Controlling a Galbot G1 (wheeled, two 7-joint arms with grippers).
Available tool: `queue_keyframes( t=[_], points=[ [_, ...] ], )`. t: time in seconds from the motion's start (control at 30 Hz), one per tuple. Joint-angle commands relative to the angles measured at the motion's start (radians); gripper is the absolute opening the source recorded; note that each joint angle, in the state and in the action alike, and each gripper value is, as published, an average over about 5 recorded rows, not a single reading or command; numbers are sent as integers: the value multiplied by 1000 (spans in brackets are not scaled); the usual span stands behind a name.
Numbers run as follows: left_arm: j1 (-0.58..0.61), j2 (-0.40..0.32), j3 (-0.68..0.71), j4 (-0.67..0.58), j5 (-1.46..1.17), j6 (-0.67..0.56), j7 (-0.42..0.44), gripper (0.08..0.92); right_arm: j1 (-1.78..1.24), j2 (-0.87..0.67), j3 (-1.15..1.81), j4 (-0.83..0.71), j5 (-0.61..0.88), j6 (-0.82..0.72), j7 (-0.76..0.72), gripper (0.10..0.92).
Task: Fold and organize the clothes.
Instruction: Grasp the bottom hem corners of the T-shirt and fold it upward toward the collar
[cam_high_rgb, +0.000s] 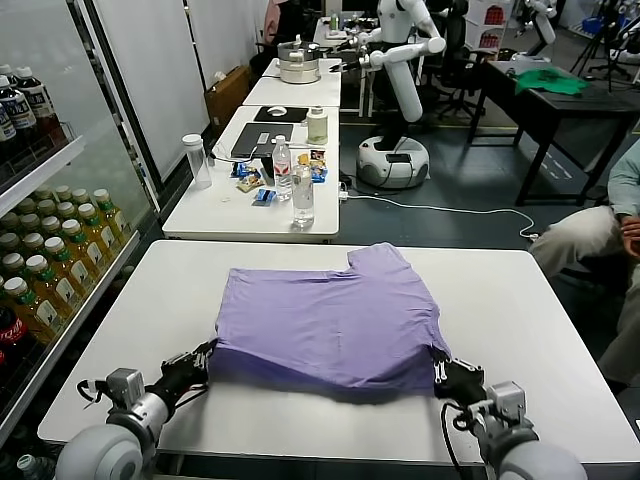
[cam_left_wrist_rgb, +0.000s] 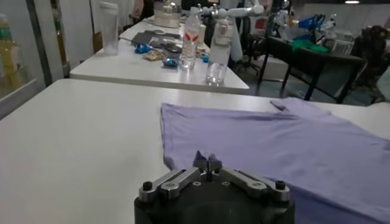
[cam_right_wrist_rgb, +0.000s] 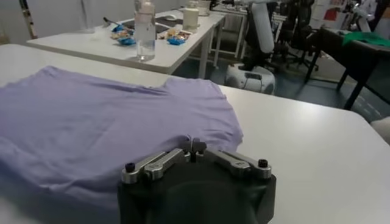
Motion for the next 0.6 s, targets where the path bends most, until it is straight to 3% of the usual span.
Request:
queue_keyframes(
  t=[0.03, 0.5, 0.6],
  points=[
    [-112, -10, 16, 147, -3, 7, 38, 87, 129, 9, -57, -105, 11, -17, 8, 112],
    [-122, -13, 27, 178, 46, 3, 45, 87, 171, 32, -81, -180, -21, -16, 18, 113],
    [-125, -16, 26, 189, 63, -7, 49, 89, 170, 53, -83, -199, -37, -10, 21, 153]
  ],
)
